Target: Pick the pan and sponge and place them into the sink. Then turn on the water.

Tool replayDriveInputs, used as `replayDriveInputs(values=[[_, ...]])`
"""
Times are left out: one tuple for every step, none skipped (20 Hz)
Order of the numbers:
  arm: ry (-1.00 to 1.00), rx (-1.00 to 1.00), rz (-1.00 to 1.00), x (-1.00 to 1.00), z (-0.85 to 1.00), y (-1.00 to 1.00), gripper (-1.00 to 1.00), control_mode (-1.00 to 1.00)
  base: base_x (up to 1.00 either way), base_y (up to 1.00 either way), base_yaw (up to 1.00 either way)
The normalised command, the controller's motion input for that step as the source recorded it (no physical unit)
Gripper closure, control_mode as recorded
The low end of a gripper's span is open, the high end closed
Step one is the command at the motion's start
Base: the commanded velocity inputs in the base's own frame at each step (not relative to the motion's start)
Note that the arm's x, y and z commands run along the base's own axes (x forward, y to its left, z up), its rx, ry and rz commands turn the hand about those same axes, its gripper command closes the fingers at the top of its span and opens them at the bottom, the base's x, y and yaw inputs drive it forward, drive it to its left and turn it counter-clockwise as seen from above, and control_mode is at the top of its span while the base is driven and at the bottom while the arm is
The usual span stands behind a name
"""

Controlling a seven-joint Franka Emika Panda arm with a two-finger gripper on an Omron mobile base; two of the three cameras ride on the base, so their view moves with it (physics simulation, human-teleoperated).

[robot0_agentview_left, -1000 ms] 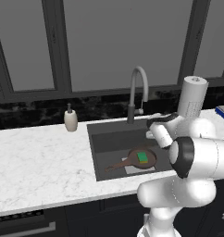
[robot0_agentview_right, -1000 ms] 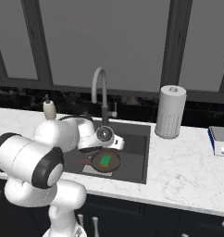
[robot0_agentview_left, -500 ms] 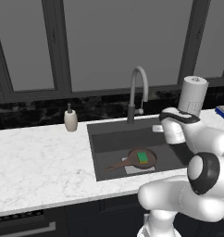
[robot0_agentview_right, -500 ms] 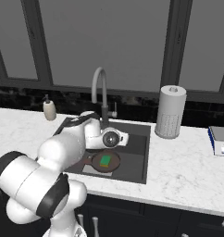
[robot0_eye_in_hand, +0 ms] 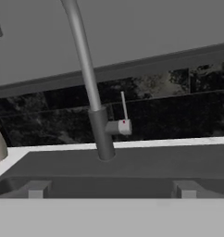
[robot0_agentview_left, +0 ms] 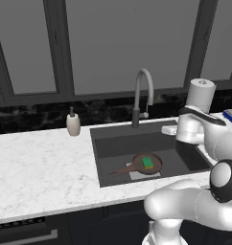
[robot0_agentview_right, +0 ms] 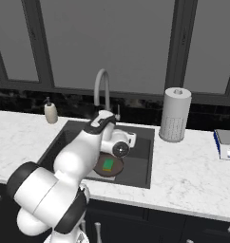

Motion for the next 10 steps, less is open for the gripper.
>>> replayDriveInputs(values=[[-0.13, 0.00, 0.00, 0.24, 0.07, 0.00, -1.00, -1.00, 0.00, 0.00, 0.00], [-0.10, 0.00, 0.00, 0.05, 0.00, 0.00, -1.00, -1.00, 0.00, 0.00, 0.00], [-0.07, 0.00, 0.00, 0.01, 0.00, 0.00, -1.00, -1.00, 0.00, 0.00, 0.00], [-0.05, 0.00, 0.00, 0.02, 0.00, 0.00, -1.00, -1.00, 0.00, 0.00, 0.00], [-0.04, 0.00, 0.00, 0.01, 0.00, 0.00, -1.00, -1.00, 0.00, 0.00, 0.00], [-0.03, 0.00, 0.00, 0.12, 0.00, 0.00, -1.00, -1.00, 0.00, 0.00, 0.00], [-0.04, 0.00, 0.00, 0.19, 0.01, 0.00, -1.00, -1.00, 0.00, 0.00, 0.00], [-0.02, 0.00, 0.00, 0.19, 0.00, 0.00, -1.00, -1.00, 0.00, 0.00, 0.00], [0.00, 0.00, 0.00, 0.16, 0.00, 0.00, -1.00, -1.00, 0.00, 0.00, 0.00], [-0.01, 0.00, 0.00, 0.16, 0.00, 0.00, -1.00, -1.00, 0.00, 0.00, 0.00]])
